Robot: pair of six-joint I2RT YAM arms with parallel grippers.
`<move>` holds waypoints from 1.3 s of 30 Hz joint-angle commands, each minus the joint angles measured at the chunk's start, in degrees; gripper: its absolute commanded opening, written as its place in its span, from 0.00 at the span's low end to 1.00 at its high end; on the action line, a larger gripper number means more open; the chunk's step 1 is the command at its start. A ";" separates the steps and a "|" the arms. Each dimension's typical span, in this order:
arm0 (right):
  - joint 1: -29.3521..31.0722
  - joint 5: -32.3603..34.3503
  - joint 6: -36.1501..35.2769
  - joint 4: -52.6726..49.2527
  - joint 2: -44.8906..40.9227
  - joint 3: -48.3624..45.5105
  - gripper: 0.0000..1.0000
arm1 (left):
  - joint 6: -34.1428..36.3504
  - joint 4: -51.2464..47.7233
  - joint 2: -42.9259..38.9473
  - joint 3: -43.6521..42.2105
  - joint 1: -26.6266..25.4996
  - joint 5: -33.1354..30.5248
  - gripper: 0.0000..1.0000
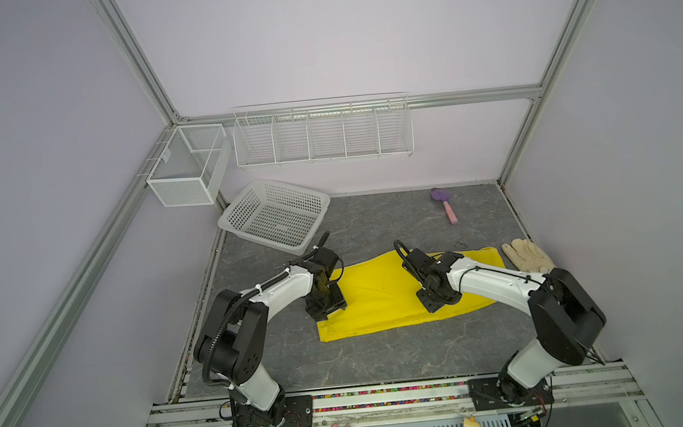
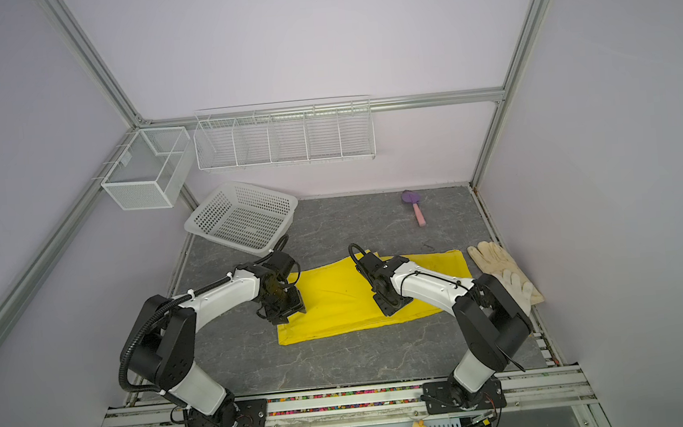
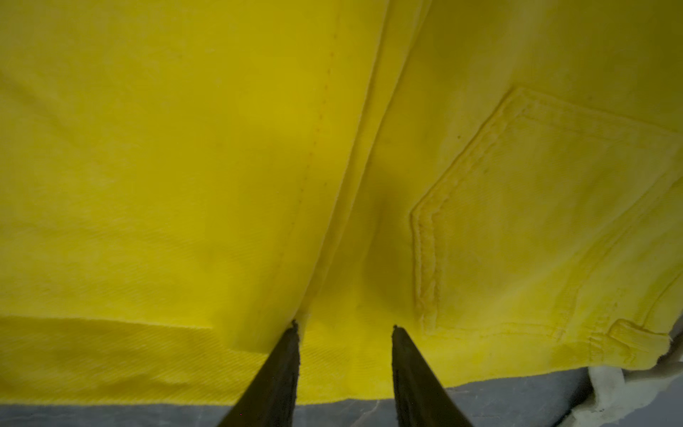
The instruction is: Fold and stack the trousers
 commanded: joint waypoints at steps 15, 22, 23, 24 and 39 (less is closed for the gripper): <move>-7.68 -19.46 8.11 8.28 -5.71 0.62 0.55 | 9.46 -6.92 -2.15 -1.52 1.33 -10.28 0.67; -9.40 -19.89 8.20 8.29 -6.57 -0.24 0.56 | 9.51 -2.87 1.68 -2.57 1.42 -7.07 0.54; -9.57 -19.95 8.14 8.37 -6.69 -0.47 0.56 | 9.38 -2.66 1.80 -2.67 1.43 -6.96 0.48; -9.78 -20.03 8.23 8.45 -6.87 -0.67 0.56 | 9.28 -2.78 2.03 -2.67 1.46 -7.20 0.43; -18.39 -23.83 7.73 9.43 -7.10 -0.17 0.71 | 10.68 -16.81 -12.52 1.11 7.10 -11.51 0.00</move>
